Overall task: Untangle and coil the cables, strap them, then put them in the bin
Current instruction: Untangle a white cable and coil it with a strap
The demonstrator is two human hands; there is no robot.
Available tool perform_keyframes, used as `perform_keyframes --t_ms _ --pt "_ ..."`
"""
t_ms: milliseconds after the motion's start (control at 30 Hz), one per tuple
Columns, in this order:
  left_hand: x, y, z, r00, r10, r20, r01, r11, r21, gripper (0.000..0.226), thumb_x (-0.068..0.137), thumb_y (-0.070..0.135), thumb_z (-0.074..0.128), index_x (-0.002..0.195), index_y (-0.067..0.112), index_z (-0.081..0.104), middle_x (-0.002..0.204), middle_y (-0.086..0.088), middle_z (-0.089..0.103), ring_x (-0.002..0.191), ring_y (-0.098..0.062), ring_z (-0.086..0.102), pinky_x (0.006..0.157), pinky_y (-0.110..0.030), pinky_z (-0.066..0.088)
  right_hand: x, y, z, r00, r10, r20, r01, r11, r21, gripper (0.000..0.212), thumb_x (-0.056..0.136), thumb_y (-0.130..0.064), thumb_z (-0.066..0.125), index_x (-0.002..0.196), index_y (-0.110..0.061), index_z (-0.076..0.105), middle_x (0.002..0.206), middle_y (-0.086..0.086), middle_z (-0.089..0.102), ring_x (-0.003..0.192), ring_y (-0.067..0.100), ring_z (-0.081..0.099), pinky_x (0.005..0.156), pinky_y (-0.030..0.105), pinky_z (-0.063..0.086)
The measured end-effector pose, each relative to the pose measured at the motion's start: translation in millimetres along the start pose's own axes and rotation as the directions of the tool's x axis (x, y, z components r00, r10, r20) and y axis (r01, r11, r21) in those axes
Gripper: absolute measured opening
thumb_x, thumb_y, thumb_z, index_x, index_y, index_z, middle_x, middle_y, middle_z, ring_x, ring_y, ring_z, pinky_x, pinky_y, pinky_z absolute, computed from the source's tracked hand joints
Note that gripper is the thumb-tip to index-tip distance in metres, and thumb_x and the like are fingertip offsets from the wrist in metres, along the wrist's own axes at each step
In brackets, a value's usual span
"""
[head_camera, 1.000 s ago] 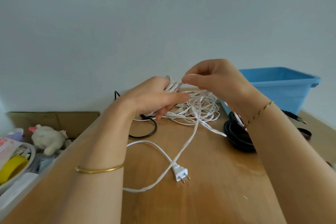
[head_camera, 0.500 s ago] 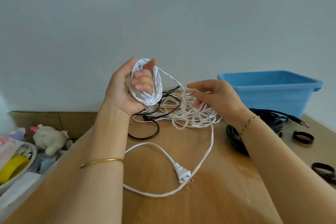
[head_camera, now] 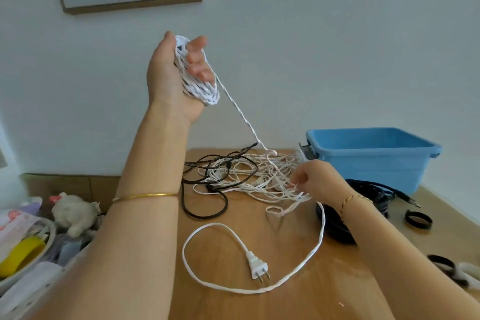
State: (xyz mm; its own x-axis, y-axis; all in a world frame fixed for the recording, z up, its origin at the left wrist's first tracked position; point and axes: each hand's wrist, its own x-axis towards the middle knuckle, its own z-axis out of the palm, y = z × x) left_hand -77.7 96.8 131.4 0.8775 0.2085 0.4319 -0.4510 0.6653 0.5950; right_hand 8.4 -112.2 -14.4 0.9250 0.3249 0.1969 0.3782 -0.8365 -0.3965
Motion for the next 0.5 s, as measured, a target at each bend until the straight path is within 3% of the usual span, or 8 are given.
perform_keyframes --t_ms 133,200,267,300,333,367,400,500 --pt "1.8 1.7 35.4 0.992 -0.126 0.024 0.123 0.989 0.087 0.05 0.101 0.037 0.034 0.084 -0.001 0.06 0.046 0.006 0.039 0.033 -0.003 0.031 0.035 -0.013 0.028 -4.0 -14.8 -8.4 0.998 -0.034 0.05 0.033 0.999 0.017 0.036 0.09 0.007 0.046 0.107 -0.013 0.071 0.114 0.001 0.067 0.1 0.015 0.062 0.089 0.024 0.049" --pt "-6.0 -3.9 43.2 0.978 -0.206 0.039 0.2 0.972 0.121 0.049 0.101 0.037 0.034 0.085 -0.002 0.059 0.047 0.006 0.039 0.033 -0.003 0.031 0.034 -0.013 0.029 -10.1 -22.4 -15.7 0.994 0.025 -0.105 0.019 0.916 0.401 0.04 0.089 0.009 0.039 0.104 -0.012 0.07 0.109 0.003 0.068 0.103 0.016 0.062 0.09 0.025 0.047" --pt "-16.8 -9.9 45.9 0.958 -0.277 0.072 0.265 0.954 0.138 0.049 0.101 0.036 0.034 0.087 -0.003 0.059 0.047 0.006 0.038 0.032 -0.002 0.033 0.034 -0.013 0.03 -21.5 -33.4 -30.5 0.991 0.038 -0.128 0.098 0.446 0.89 0.034 0.092 0.003 0.039 0.106 -0.013 0.066 0.106 0.006 0.07 0.108 0.021 0.063 0.098 0.033 0.046" --pt "-22.7 -13.2 46.0 0.947 -0.31 0.086 0.296 0.945 0.142 0.048 0.102 0.037 0.034 0.088 -0.003 0.059 0.046 0.006 0.038 0.032 -0.002 0.033 0.034 -0.012 0.03 -27.8 -39.7 -38.7 0.995 -0.025 -0.1 0.103 0.172 0.98 0.028 0.096 -0.007 0.04 0.112 -0.013 0.062 0.109 0.008 0.07 0.11 0.021 0.062 0.1 0.037 0.044" --pt "-26.4 -16.9 45.0 0.937 -0.335 0.097 0.321 0.937 0.138 0.048 0.101 0.036 0.034 0.089 -0.003 0.059 0.046 0.006 0.039 0.032 -0.002 0.034 0.034 -0.012 0.031 -31.8 -45.8 -46.8 0.992 -0.097 -0.083 0.084 0.006 0.996 0.027 0.098 -0.02 0.041 0.119 -0.014 0.058 0.112 0.009 0.069 0.111 0.021 0.062 0.1 0.038 0.044" --pt "-33.7 -20.1 45.0 0.927 -0.359 0.105 0.344 0.929 0.139 0.047 0.101 0.036 0.035 0.089 -0.003 0.059 0.046 0.006 0.039 0.032 -0.002 0.035 0.034 -0.011 0.031 -37.4 -50.6 -51.3 0.985 -0.155 -0.079 0.077 -0.023 0.997 0.032 0.098 -0.03 0.042 0.123 -0.016 0.054 0.114 0.009 0.068 0.111 0.021 0.062 0.099 0.038 0.044" --pt "-37.6 -22.8 44.2 0.919 -0.378 0.115 0.363 0.922 0.131 0.047 0.101 0.036 0.035 0.09 -0.003 0.059 0.046 0.006 0.04 0.032 -0.002 0.035 0.034 -0.011 0.031 -38.8 -55.3 -53.8 0.977 -0.197 -0.08 0.092 0.052 0.994 0.035 0.096 -0.035 0.045 0.126 -0.017 0.052 0.114 0.008 0.069 0.11 0.02 0.063 0.099 0.038 0.045" --pt "-50.4 -28.5 42.5 0.889 -0.433 0.151 0.426 0.902 0.075 0.047 0.1 0.036 0.037 0.09 -0.003 0.06 0.046 0.007 0.04 0.033 -0.002 0.036 0.035 -0.011 0.031 -50.0 -67.4 -48.8 0.968 -0.243 -0.067 0.163 0.4 0.902 0.032 0.094 -0.023 0.056 0.124 -0.014 0.055 0.104 0.007 0.071 0.102 0.019 0.067 0.097 0.04 0.048"
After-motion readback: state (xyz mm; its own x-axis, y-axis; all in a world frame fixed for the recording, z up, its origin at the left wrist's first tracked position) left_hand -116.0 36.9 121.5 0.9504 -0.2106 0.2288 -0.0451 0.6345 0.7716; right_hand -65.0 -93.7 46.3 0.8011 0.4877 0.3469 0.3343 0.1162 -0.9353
